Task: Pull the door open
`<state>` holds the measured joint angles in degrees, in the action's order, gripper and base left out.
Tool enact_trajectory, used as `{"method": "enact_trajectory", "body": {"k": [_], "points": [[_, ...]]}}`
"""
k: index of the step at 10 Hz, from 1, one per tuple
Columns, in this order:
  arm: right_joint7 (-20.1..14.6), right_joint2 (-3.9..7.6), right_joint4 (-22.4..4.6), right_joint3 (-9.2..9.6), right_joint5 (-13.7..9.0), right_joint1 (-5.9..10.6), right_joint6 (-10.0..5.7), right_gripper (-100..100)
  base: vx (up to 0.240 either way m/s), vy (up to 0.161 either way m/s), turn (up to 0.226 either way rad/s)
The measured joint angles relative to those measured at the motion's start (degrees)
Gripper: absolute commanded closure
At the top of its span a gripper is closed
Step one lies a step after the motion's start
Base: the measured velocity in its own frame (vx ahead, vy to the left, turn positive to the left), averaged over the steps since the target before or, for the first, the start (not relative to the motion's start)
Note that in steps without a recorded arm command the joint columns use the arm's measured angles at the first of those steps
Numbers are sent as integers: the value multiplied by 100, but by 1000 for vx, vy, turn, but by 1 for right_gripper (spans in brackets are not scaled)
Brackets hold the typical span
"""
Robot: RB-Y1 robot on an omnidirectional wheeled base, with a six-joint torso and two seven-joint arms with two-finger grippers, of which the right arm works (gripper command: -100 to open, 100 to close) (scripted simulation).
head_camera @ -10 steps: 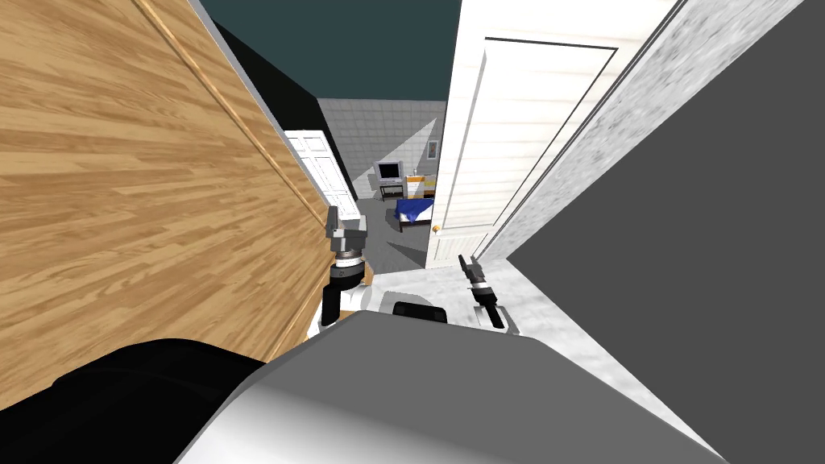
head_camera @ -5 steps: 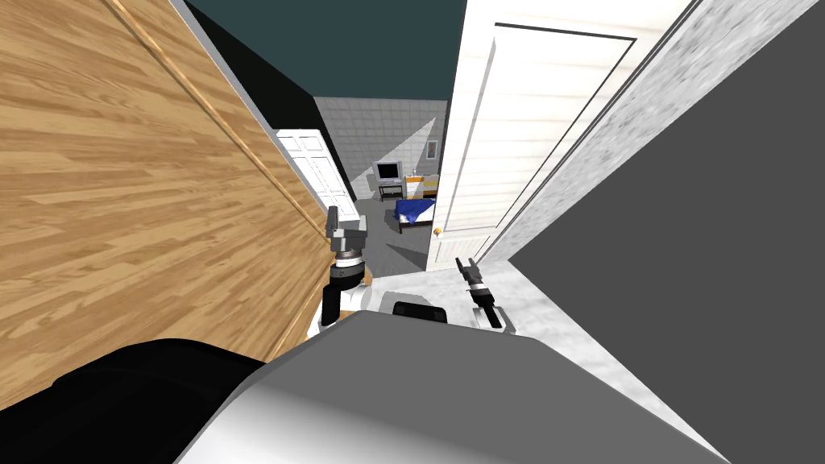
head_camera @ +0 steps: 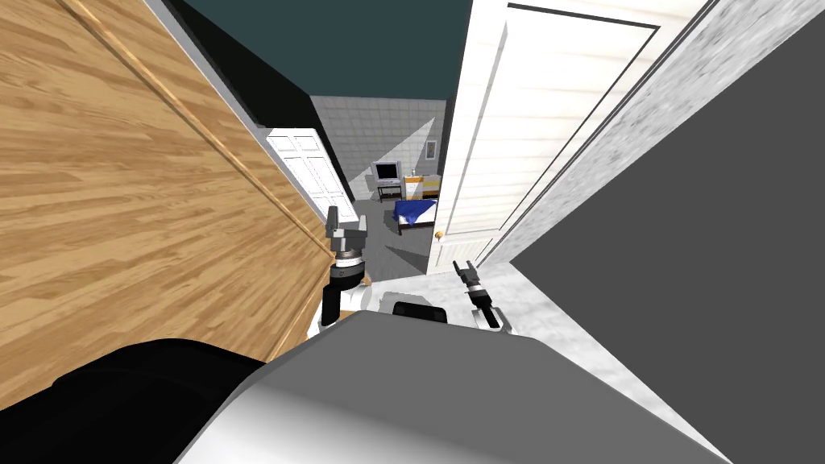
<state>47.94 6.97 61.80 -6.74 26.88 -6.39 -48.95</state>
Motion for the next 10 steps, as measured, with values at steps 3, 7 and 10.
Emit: {"method": "enact_trajectory", "body": {"k": [3,7,10], "points": [[299,3,-337,-22,127,110,-47,-100,110,36,-22],[710,1,-895,-73,270,326,-158,-100,117,32,-26],[1093,4,-1344,-107,417,471,-249,-100,148,26,-31]]}}
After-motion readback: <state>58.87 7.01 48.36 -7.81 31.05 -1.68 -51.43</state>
